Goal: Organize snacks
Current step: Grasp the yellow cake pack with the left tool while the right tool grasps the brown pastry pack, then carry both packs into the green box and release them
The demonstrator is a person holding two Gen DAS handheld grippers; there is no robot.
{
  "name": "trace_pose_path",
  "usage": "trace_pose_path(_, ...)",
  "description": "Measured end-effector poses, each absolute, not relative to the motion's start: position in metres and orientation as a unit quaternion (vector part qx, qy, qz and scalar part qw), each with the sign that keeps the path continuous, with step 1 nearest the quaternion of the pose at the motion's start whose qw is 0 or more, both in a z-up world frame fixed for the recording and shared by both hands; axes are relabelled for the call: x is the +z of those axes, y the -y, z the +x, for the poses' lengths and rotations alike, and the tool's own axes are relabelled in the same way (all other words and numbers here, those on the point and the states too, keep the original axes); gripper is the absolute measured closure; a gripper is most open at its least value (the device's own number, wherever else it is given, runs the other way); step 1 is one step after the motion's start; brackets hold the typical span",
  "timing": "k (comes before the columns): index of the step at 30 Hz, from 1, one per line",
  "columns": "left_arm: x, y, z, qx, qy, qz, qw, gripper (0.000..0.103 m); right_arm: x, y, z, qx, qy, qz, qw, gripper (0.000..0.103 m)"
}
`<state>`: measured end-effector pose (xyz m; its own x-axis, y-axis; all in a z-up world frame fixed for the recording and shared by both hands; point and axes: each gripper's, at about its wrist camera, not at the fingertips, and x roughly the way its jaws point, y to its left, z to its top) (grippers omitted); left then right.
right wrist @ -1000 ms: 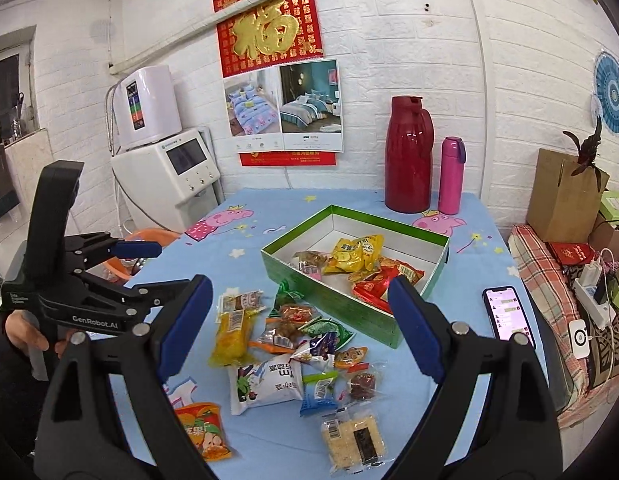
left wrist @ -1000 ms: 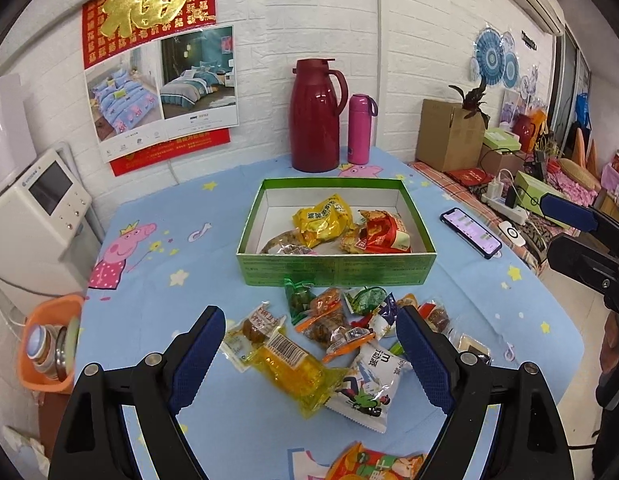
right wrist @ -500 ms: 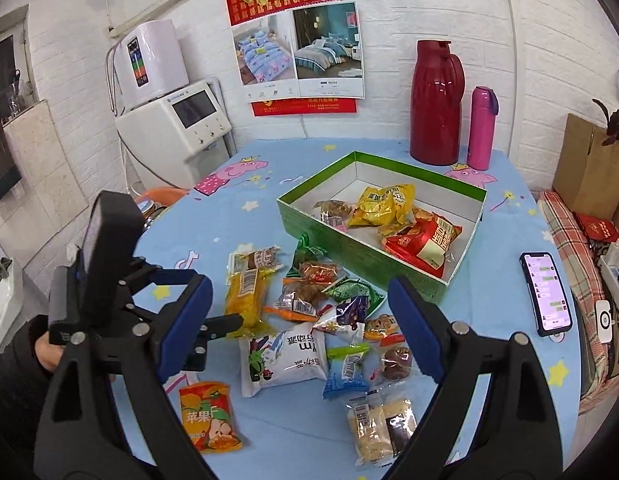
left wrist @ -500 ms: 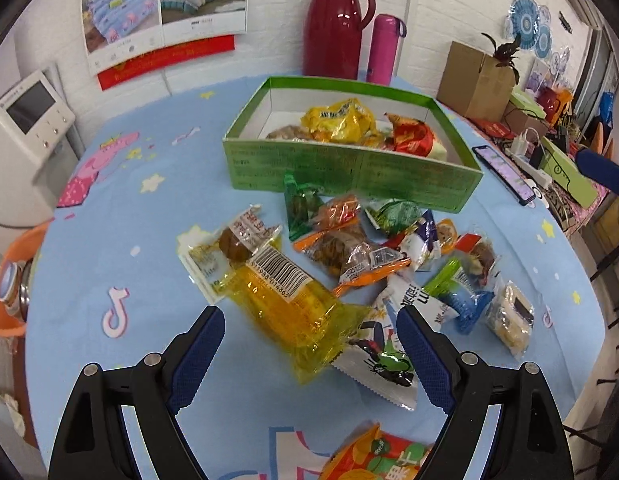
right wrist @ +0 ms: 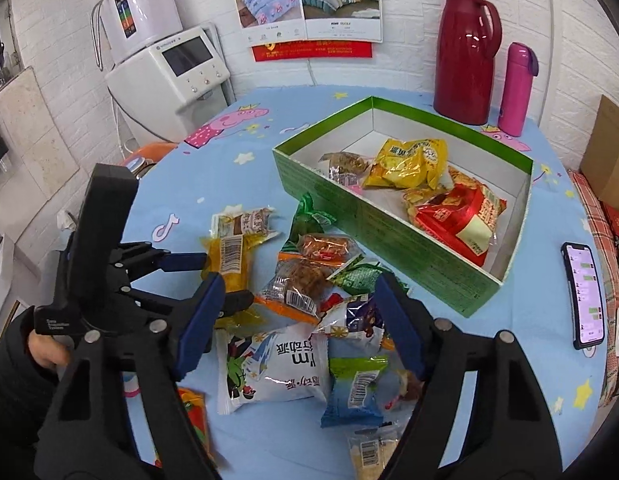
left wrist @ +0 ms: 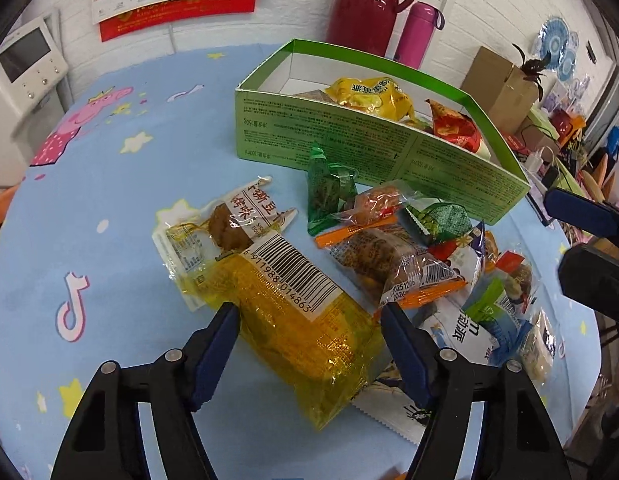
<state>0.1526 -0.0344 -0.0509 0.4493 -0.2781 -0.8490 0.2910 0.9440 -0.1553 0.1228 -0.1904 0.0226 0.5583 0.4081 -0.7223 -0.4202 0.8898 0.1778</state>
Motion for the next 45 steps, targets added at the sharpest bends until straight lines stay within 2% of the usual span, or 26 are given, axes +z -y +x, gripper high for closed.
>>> trace_pose_path(2,-0.050,0.032,0.152,-0.177,-0.496,0.011,0.850,0.039,0.011,0.182,0.132,0.239,-0.426,-0.018,0.872,0.032)
trace_pose_path(4,-0.049,0.026,0.152,-0.176,-0.493,0.018,0.852,0.041,-0.001,0.175,0.139,0.241,-0.441,-0.025,0.864,0.035)
trace_pose_path(14,-0.049,-0.018,0.163,-0.163,-0.500,-0.029,0.850,0.039,-0.041,0.153,0.161,0.247,-0.487,-0.033,0.837,0.035)
trace_pose_path(19,-0.057,-0.013,0.169,-0.161,-0.509,-0.020,0.845,0.033,-0.045,0.150,0.165,0.238,-0.487,-0.044,0.839,0.035)
trace_pose_path(20,-0.059,-0.012,0.170,-0.160,-0.510,-0.016,0.845,0.033,-0.046,0.149,0.163,0.235,-0.486,-0.046,0.840,0.037)
trace_pose_path(22,-0.061,-0.012,0.170,-0.162,-0.509,-0.012,0.846,0.034,-0.046,0.149,0.160,0.229,-0.487,-0.053,0.841,0.050)
trace_pose_path(33,-0.068,-0.021,0.173,-0.145,-0.511,-0.013,0.847,0.034,-0.051,0.144,0.160,0.226,-0.474,-0.065,0.848,0.049)
trace_pose_path(35,-0.068,-0.020,0.172,-0.139,-0.510,-0.006,0.849,0.039,-0.053,0.143,0.159,0.227,-0.469,-0.068,0.851,0.049)
trace_pose_path(36,-0.068,-0.019,0.171,-0.133,-0.508,-0.001,0.851,0.052,-0.053,0.143,0.159,0.225,-0.466,-0.069,0.853,0.052)
trace_pose_path(37,-0.067,-0.019,0.171,-0.133,-0.508,-0.001,0.851,0.058,-0.053,0.144,0.158,0.224,-0.466,-0.067,0.854,0.054)
trace_pose_path(42,-0.055,-0.021,0.158,-0.141,-0.502,-0.011,0.853,0.062,-0.043,0.150,0.145,0.239,-0.452,-0.038,0.858,0.063)
trace_pose_path(45,-0.040,-0.018,0.152,-0.147,-0.489,-0.011,0.859,0.063,-0.029,0.152,0.132,0.249,-0.433,-0.034,0.866,0.063)
